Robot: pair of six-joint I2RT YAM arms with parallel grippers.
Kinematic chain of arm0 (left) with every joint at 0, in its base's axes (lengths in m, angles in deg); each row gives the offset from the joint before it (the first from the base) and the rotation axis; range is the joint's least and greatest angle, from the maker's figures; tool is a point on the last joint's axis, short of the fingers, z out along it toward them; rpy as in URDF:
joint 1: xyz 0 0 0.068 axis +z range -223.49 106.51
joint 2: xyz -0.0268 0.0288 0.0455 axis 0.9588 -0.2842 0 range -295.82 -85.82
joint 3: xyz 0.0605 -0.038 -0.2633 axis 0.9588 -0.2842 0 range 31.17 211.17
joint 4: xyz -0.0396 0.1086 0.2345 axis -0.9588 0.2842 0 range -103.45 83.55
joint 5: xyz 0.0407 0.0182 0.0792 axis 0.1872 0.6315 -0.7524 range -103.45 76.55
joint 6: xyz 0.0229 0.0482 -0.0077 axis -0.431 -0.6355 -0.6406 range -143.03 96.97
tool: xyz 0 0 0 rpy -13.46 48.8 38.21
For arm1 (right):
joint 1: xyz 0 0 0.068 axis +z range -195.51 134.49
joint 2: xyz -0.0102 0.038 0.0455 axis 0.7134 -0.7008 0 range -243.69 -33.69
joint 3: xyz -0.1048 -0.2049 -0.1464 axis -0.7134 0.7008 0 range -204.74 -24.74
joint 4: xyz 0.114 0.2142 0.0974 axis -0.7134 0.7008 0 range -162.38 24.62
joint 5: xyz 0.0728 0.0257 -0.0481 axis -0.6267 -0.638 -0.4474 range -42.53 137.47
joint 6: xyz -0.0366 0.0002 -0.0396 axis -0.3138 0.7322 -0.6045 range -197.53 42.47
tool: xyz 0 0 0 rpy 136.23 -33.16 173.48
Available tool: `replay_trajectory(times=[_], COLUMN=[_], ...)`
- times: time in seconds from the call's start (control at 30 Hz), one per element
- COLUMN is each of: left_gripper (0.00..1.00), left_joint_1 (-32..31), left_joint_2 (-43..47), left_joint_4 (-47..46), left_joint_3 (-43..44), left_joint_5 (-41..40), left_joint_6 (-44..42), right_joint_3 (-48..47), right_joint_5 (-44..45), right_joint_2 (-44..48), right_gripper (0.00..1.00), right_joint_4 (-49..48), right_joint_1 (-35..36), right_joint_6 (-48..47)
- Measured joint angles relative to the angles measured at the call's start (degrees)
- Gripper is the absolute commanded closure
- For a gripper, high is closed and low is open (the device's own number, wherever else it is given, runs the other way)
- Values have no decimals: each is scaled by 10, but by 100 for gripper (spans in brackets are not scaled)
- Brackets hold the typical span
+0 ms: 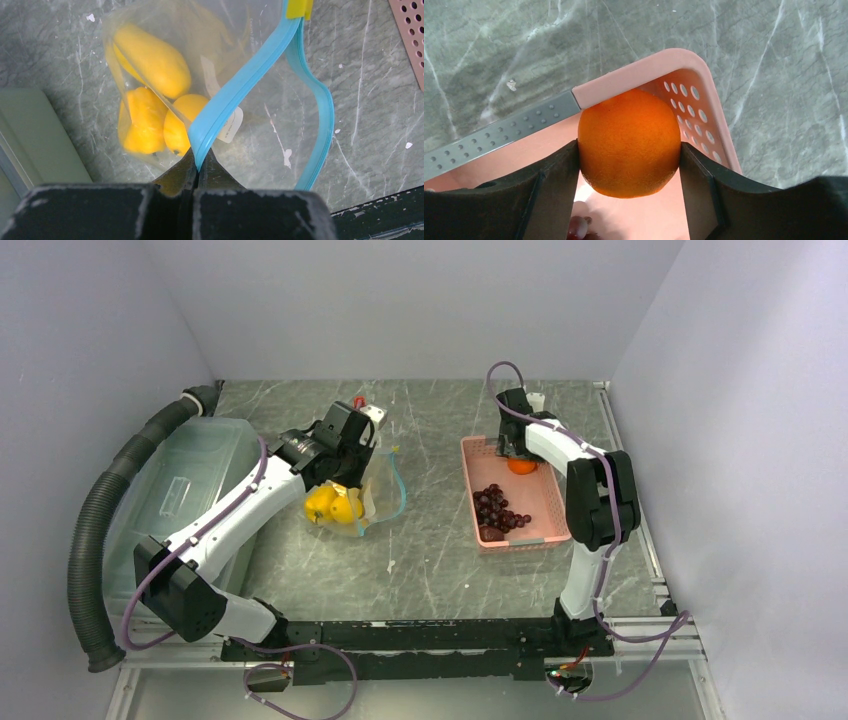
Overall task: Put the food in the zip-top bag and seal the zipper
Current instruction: Pick up the fake fruit from the bin, then place the fake fruit in the zipper food storage bag.
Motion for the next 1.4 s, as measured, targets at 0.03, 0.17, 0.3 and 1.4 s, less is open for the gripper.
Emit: replay_trajectory(times=[0.03,0.17,0.3,1.4], left_gripper=[100,100,100,100], left_joint_1=[0,0,0,0], left_joint_2=[0,0,0,0], left_joint_4=[0,0,0,0], left_joint_3=[0,0,0,0], left_joint_5=[0,0,0,0], left_joint_6=[0,0,0,0], right_joint_3=[0,0,8,133], right_joint_5=[-2,-10,-21,-261], right_joint_2=[0,2,26,421], right_gripper=[62,71,73,73], right_joint_4=[0,1,0,-71], right_joint_1=[0,0,0,174], right_joint_6=[-2,-1,-1,3])
